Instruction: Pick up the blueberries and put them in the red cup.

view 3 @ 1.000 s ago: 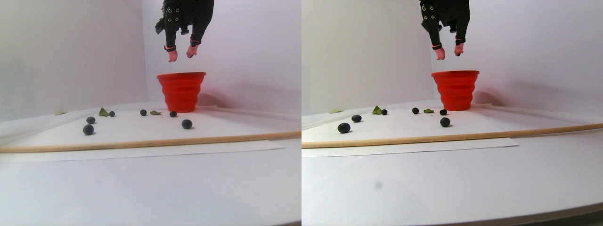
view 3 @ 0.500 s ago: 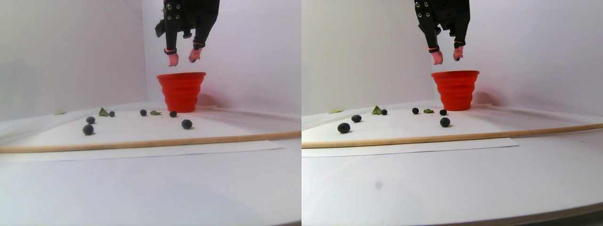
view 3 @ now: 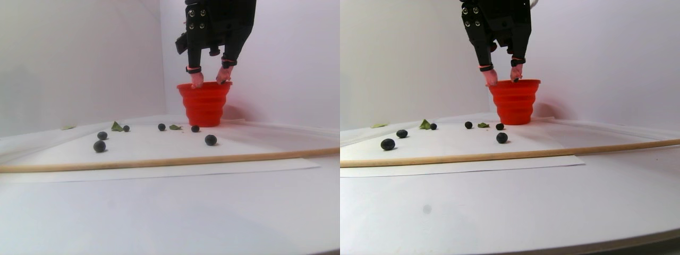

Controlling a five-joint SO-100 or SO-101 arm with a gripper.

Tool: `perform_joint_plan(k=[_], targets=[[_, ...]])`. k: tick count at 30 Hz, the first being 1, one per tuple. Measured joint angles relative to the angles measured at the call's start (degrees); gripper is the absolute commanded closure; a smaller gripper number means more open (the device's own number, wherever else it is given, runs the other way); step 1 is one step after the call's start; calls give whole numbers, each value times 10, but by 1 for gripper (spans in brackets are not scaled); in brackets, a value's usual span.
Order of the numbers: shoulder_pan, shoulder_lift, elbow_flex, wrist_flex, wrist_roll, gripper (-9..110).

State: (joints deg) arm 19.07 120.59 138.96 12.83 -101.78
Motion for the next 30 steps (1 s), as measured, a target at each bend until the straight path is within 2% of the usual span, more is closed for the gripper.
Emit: perform_joint_plan(k=[16,30], targets=[[2,28,59,-33,0,84],[2,-48,59,-72,1,83]])
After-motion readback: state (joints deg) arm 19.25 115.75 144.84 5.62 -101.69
